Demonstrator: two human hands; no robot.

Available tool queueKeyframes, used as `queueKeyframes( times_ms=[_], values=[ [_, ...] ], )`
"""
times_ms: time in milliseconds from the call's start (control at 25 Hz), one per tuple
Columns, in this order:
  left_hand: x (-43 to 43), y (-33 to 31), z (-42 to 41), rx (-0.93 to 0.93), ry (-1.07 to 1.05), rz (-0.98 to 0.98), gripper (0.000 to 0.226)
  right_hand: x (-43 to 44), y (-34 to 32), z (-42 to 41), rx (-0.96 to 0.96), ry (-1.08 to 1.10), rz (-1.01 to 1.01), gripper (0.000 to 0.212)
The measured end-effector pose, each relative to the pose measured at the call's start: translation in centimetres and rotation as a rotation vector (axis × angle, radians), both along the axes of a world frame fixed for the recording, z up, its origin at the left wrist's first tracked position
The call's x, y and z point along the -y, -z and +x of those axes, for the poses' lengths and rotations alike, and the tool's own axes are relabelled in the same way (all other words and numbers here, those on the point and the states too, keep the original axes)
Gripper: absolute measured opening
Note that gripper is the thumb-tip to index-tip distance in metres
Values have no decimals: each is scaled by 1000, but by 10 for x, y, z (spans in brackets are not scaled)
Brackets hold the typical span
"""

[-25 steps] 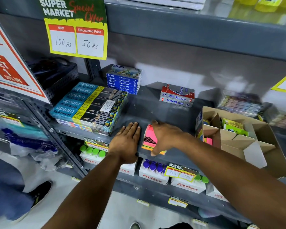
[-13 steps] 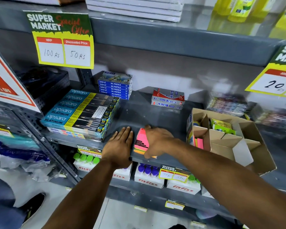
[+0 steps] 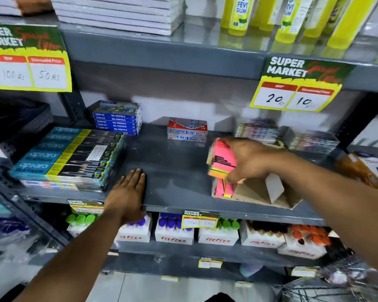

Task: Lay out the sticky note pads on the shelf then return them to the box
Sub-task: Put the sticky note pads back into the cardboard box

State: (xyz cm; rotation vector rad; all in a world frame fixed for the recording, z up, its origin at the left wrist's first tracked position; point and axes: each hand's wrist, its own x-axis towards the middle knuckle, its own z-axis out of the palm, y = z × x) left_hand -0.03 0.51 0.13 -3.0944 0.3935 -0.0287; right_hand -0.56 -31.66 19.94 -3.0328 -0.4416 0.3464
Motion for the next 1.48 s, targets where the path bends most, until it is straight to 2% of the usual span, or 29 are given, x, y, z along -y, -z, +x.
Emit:
queueKeyframes(
  times_ms=[200,280,440,640,760,920,1480],
  values=[
    [3,-1,-2,19,2,38,110,60,15,-4,10,79,-129,87],
    [4,-2,-2,17,-5,67,105,69,26,-4,3,86,-166,85],
    [5,-4,-5,-9,-24,79,108,76,45,-6,-47,96,-197,86],
    [12,-4,-7,-58,-100,52,116,78,72,-3,10,27,-319,98],
    [16,-5,-9,-68,-141,55,117,78,82,-1,59,-13,-352,93],
    [17,-6,-9,-84,-157,82,121,76,90,3,101,-27,-341,88],
    [16,-4,-7,-68,-153,84,119,76,103,15,64,-54,-400,101]
  ],
)
